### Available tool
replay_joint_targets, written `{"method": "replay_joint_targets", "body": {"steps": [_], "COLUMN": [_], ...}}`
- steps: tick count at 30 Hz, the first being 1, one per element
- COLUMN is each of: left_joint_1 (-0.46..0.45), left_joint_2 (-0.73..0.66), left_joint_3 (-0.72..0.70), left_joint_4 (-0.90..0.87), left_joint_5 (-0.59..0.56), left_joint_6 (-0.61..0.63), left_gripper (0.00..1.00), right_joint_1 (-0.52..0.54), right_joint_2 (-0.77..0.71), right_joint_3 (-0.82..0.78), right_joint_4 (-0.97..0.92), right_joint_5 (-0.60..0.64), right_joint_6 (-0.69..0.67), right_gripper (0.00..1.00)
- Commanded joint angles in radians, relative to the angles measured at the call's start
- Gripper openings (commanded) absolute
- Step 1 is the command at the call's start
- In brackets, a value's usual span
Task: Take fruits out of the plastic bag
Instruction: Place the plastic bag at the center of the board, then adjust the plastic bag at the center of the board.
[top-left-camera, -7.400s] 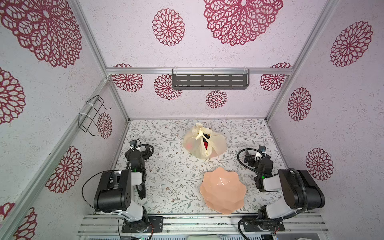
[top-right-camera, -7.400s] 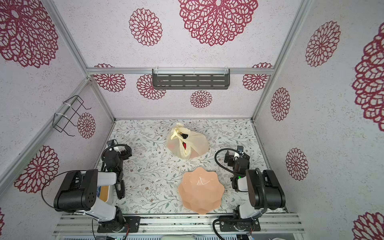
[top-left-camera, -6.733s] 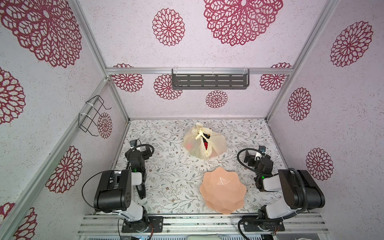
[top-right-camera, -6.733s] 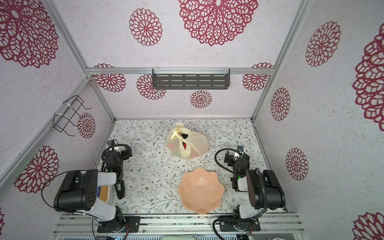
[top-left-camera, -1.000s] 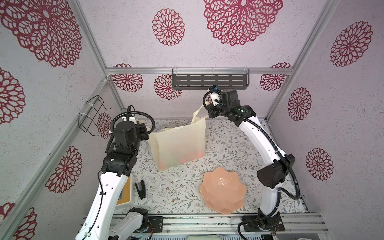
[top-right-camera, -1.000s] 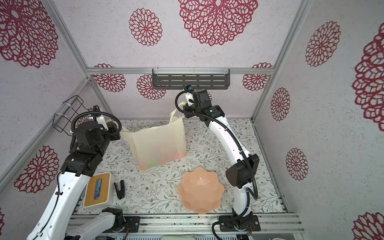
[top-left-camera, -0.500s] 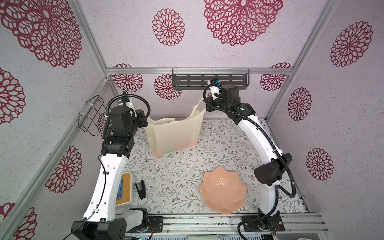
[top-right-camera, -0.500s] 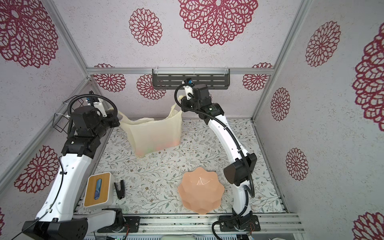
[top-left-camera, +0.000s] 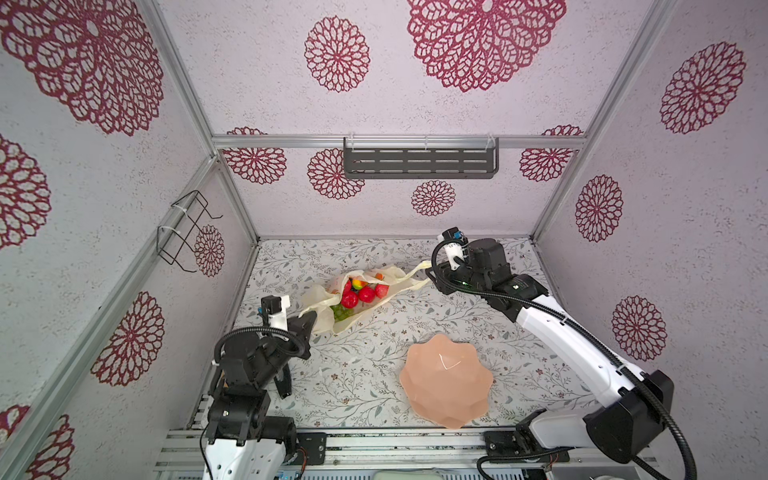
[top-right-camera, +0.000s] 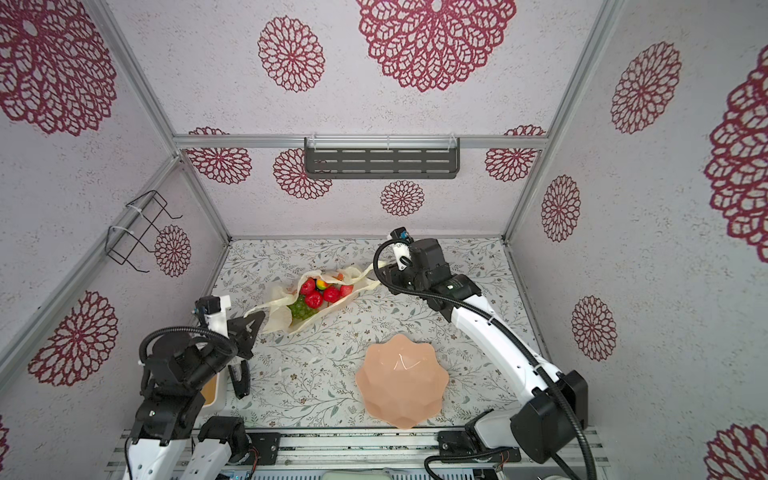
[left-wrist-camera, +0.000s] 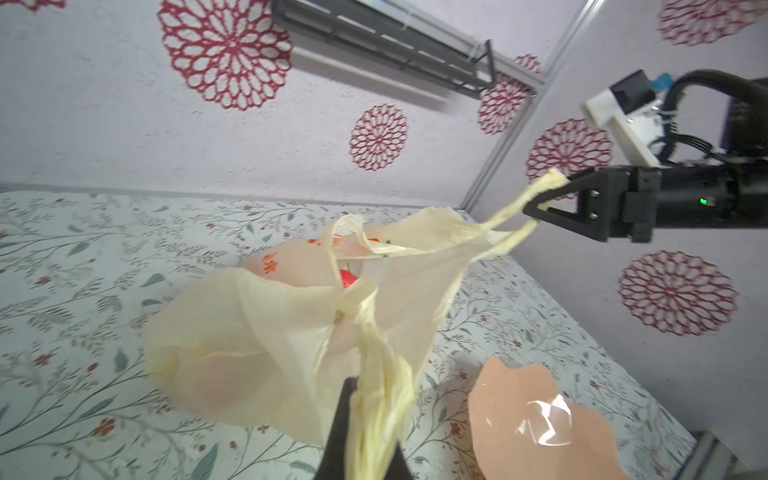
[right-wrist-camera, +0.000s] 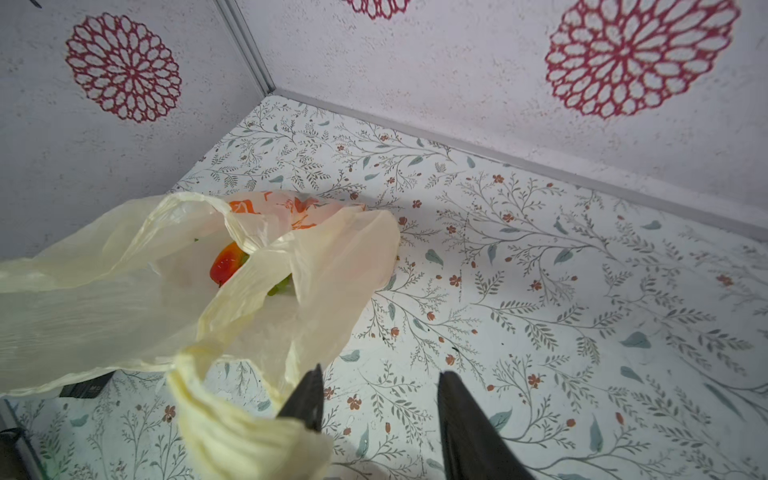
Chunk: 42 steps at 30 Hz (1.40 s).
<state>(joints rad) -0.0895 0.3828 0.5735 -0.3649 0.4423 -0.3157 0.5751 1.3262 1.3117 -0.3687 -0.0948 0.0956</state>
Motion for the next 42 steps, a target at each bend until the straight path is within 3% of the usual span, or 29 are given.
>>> {"method": "replay_joint_targets", "body": {"steps": [1,5,7,9,10,13,17,25,28,34,39,42], "left_joint_1": [-0.043,-0.089,-0.111,-0.137,-0.154,-0.211,-0.239,-0.241,-0.241,-0.243,-0.251,-0.260], "left_joint_2": [-0.061,-0.088,-0.082,-0.071,-0.064,-0.043,-0.044,-0.114,-0.141,-0.149,-0.134,-0.136], "left_joint_3": [-0.062,-0.061,-0.050,-0.038,-0.026,0.019,0.063,0.088,0.071,0.060,0.058,0.061], "left_joint_4": [0.114,0.079,0.052,0.031,0.016,-0.051,-0.141,-0.261,-0.258,-0.259,-0.264,-0.274], "left_joint_5": [0.074,0.015,-0.025,-0.067,-0.092,-0.160,-0.235,-0.372,-0.385,-0.375,-0.368,-0.376], "left_joint_6": [0.008,0.049,0.060,0.059,0.055,0.053,0.060,0.037,0.043,0.062,0.072,0.073], "left_gripper": [0.00,0.00,0.00,0.00,0.00,0.00,0.00,0.00,0.00,0.00,0.00,0.00], "right_joint_1": [0.061,0.113,0.140,0.179,0.202,0.251,0.309,0.377,0.383,0.387,0.385,0.384], "right_joint_2": [-0.105,-0.177,-0.182,-0.157,-0.129,-0.013,0.162,0.417,0.490,0.610,0.723,0.772], "right_joint_3": [0.061,0.080,0.083,0.092,0.103,0.121,0.156,0.220,0.226,0.248,0.331,0.351], "right_joint_4": [0.001,0.048,0.079,0.108,0.125,0.168,0.173,0.242,0.260,0.339,0.429,0.490], "right_joint_5": [0.060,-0.077,-0.172,-0.232,-0.241,-0.242,-0.149,-0.083,-0.026,0.076,0.243,0.331], "right_joint_6": [-0.121,-0.201,-0.226,-0.237,-0.228,-0.190,-0.180,-0.175,-0.191,-0.208,-0.169,-0.133], "right_gripper": [0.56,0.65,0.64,0.56,0.47,0.23,0.21,0.20,0.21,0.36,0.48,0.64]}}
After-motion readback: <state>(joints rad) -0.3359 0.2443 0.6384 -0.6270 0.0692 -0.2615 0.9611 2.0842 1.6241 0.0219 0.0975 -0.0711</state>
